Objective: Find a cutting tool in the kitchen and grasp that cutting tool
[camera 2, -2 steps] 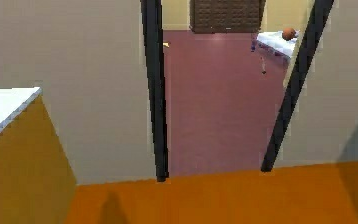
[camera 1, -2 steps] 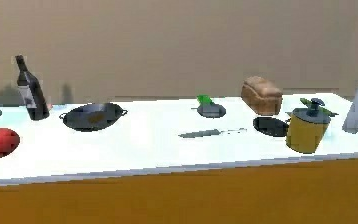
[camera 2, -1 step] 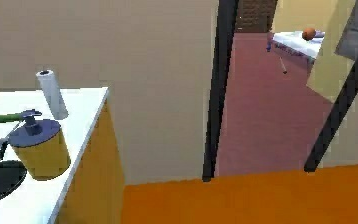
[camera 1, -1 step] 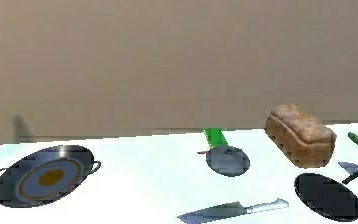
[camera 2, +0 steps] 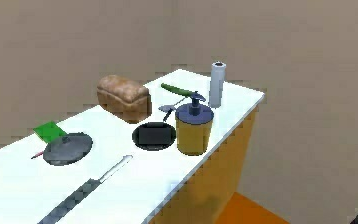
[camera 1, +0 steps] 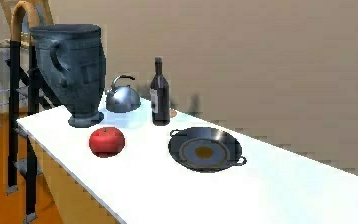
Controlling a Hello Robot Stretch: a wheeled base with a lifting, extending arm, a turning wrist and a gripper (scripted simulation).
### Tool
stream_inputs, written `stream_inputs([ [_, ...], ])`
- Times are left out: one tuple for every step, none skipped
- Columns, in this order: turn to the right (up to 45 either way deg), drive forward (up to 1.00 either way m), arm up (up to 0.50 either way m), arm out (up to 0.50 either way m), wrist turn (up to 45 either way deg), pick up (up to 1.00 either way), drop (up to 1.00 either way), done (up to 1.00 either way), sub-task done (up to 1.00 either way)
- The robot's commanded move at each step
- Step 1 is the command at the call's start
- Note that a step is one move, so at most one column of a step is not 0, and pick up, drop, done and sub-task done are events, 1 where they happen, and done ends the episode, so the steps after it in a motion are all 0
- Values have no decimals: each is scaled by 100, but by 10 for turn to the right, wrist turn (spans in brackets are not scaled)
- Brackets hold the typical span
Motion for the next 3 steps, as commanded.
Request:
stream_inputs([
  [-180,0,0,0,0,0,0,0,0],
  [0,0,50,0,0,0,0,0,0],
  [0,0,38,0,0,0,0,0,0],
])
